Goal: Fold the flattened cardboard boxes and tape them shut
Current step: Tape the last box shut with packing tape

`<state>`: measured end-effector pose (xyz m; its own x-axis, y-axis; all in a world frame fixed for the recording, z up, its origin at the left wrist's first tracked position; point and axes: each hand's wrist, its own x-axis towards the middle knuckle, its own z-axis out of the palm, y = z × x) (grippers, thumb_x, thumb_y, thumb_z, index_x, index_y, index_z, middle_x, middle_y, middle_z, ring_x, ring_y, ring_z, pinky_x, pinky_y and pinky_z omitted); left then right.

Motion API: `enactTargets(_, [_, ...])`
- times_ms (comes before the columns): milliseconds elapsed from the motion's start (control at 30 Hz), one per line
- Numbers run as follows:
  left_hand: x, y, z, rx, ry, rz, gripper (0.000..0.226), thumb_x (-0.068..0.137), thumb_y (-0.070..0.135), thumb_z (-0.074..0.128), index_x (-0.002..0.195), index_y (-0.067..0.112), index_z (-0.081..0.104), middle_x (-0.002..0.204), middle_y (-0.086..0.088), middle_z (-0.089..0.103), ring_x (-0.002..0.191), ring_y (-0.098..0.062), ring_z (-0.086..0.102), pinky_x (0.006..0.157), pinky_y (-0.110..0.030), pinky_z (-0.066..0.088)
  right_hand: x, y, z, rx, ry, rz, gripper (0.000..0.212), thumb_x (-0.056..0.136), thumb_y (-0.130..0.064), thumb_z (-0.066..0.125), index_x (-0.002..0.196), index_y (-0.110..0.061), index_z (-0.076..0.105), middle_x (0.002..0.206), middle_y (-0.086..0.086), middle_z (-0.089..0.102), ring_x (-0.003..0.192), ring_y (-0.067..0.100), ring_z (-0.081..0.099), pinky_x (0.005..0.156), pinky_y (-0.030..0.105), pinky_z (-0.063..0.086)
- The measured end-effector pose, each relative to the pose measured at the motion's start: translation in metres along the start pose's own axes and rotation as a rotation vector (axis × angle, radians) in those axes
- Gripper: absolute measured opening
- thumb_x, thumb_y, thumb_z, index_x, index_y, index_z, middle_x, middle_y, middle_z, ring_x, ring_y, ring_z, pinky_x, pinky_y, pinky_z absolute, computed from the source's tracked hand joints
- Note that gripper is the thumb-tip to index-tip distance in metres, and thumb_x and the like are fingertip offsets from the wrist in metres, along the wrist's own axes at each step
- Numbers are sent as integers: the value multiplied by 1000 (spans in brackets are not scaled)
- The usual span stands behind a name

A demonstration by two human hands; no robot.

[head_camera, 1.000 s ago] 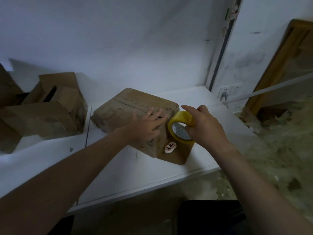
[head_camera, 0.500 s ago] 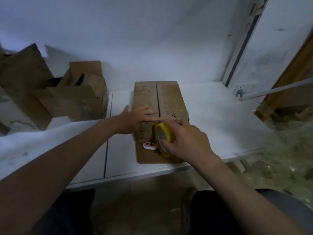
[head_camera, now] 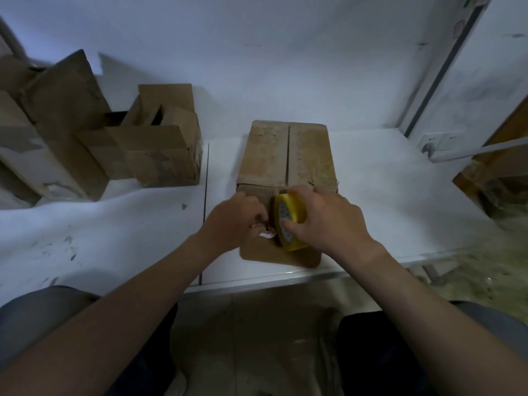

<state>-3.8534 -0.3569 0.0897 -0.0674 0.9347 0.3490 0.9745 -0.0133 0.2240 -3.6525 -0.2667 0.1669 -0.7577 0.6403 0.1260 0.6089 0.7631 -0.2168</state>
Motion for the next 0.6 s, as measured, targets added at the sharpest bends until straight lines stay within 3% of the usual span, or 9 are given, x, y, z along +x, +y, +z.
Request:
enactTargets(67, [-4,3,10,-21,-142,-36,26,87,37,66,109,24,67,104,5,66,98,-19,54,75,-31,45,-1,0,2,6,-4,4,63,84,-71,57,138,-42,40,126,-3,60,109,25,61,81,39,53])
enactTargets(200, [0,11,15,38,-236,-100,27,91,37,66,113,21,66,110,2,66,106,-21,53,76,-29,39,-2,0,4,4,-7,9,67,82,-74,58,139,-44,37,128,-3,59,111,26,60,79,38,51])
enactTargets(367, [-11,-3,-8,270,-226,-237,25,90,47,60,99,27,71,89,3,68,93,-20,59,71,-29,43,-3,-5,10,9,-39,15,79,77,-81,56,142,-43,32,135,-4,59,116,27,60,83,42,54])
enactTargets(500, [-25,-25,-28,435,-339,-551,29,89,48,61,109,28,67,104,1,69,106,-24,58,87,-36,45,-2,-10,13,2,-53,31,83,77,-83,56,143,-39,31,125,-3,65,110,28,63,79,39,49])
enactTargets(600, [-26,-23,-33,496,-358,-616,30,94,44,57,120,29,63,119,1,66,117,-27,54,97,-40,38,-2,-15,12,35,-65,31,83,76,-83,56,141,-37,33,124,-1,64,109,28,64,79,39,49])
